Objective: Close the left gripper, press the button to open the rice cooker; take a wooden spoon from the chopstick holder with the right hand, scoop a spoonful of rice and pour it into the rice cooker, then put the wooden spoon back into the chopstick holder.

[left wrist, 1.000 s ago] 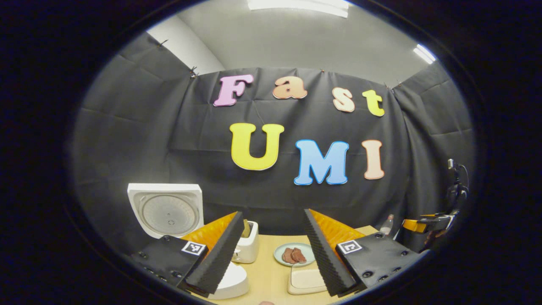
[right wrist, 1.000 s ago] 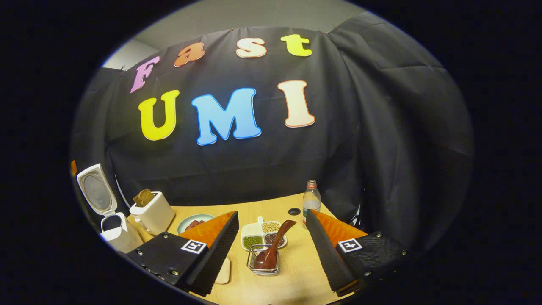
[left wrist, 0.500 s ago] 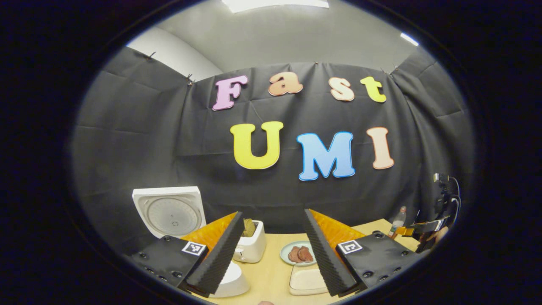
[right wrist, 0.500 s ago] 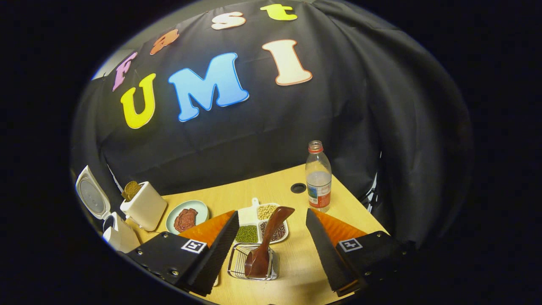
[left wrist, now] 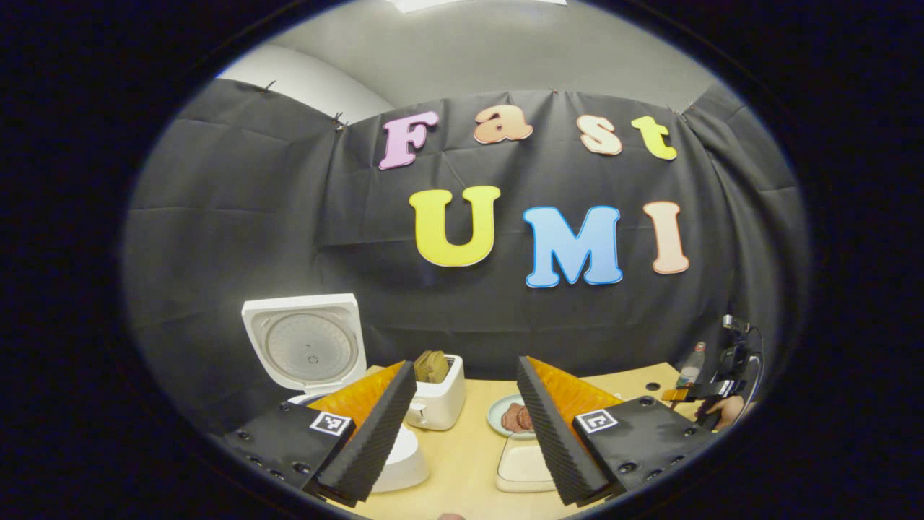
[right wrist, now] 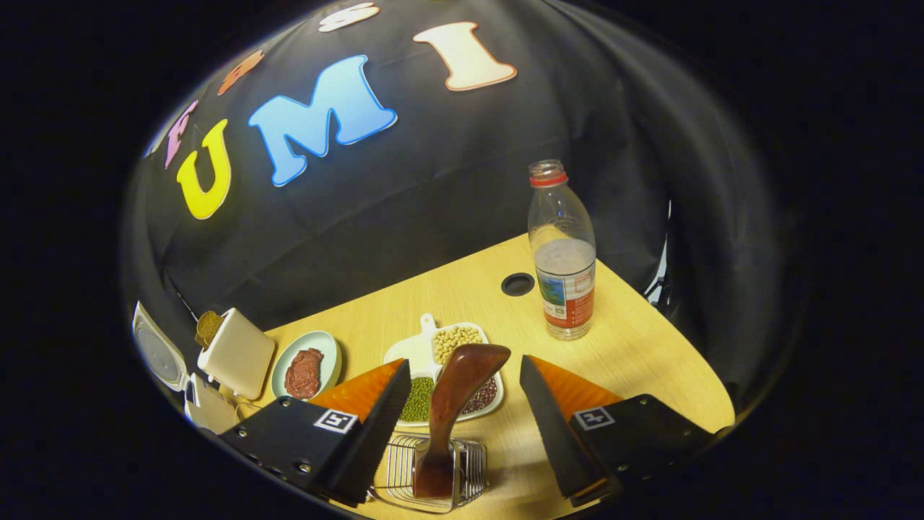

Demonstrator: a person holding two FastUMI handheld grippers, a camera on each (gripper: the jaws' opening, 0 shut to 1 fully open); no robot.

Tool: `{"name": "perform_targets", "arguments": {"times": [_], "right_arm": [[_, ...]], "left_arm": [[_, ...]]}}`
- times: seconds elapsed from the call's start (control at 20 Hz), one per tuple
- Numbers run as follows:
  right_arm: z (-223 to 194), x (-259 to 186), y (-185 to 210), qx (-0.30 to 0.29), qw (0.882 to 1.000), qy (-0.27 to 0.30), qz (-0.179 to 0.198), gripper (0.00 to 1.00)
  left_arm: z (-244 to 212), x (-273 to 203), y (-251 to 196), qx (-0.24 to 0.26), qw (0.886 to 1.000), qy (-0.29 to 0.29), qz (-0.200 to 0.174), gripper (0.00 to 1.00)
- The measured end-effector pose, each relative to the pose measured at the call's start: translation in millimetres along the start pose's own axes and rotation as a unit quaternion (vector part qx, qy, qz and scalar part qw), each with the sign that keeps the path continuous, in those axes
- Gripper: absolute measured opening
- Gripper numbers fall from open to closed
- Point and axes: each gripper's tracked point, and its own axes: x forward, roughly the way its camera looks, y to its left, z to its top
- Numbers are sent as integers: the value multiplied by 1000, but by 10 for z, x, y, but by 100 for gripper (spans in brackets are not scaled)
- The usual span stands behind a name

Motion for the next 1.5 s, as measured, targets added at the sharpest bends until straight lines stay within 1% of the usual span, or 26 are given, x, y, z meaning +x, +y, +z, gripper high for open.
{"name": "perform_targets", "arguments": {"times": [0.05,0.1,0.15,0.2,0.25,0.3,0.35,0.4,0.5,0.55,0.65,0.8,0.9,1.0,1.15,1.35,1.4,1.5], "right_arm": [[-20,25,-20,2,1000,3,1,82],[4,-18,41,15,1000,1,14,57],[-16,-53,57,33,999,-3,13,42],[29,-152,140,50,998,-8,31,27],[19,-222,185,51,998,-15,32,21],[58,-281,243,47,998,-24,36,13],[96,-362,254,41,998,-32,26,13],[147,-446,313,35,998,-41,26,8],[293,-611,432,19,998,-63,25,8],[357,-710,484,13,997,-72,26,8],[471,-890,612,7,996,-82,36,8],[612,-1168,774,-3,995,-92,39,8],[646,-1371,1033,-14,994,-96,56,8],[661,-1532,1370,-26,991,-101,85,8],[537,-1556,1859,-47,987,-95,124,8],[129,-1354,2354,-84,981,-71,159,8],[20,-1286,2439,-96,980,-65,163,8],[-266,-1089,2514,-117,979,-46,158,8]], "left_arm": [[9,-16,37,-2,1000,0,3,97],[10,-36,79,-3,1000,0,8,99],[9,-41,119,-4,1000,0,11,99],[9,-51,140,-7,1000,0,13,99],[6,-57,155,-9,1000,1,12,99],[-16,-66,137,-10,1000,2,10,99],[-25,-78,130,-10,1000,2,6,99],[-34,-81,126,-9,1000,2,2,99],[0,-98,109,-10,1000,-4,-6,97],[21,-106,103,-10,1000,-8,-11,99],[53,-122,97,-9,1000,-17,-21,99],[59,-190,87,-4,999,-24,-38,99],[105,-243,107,-2,998,-34,-47,99],[83,-289,152,2,998,-37,-52,99],[27,-339,254,5,998,-32,-54,99],[-18,-431,432,1,998,-30,-50,99],[-26,-459,484,-2,998,-31,-47,99],[-31,-498,608,-4,999,-31,-38,99]]}}
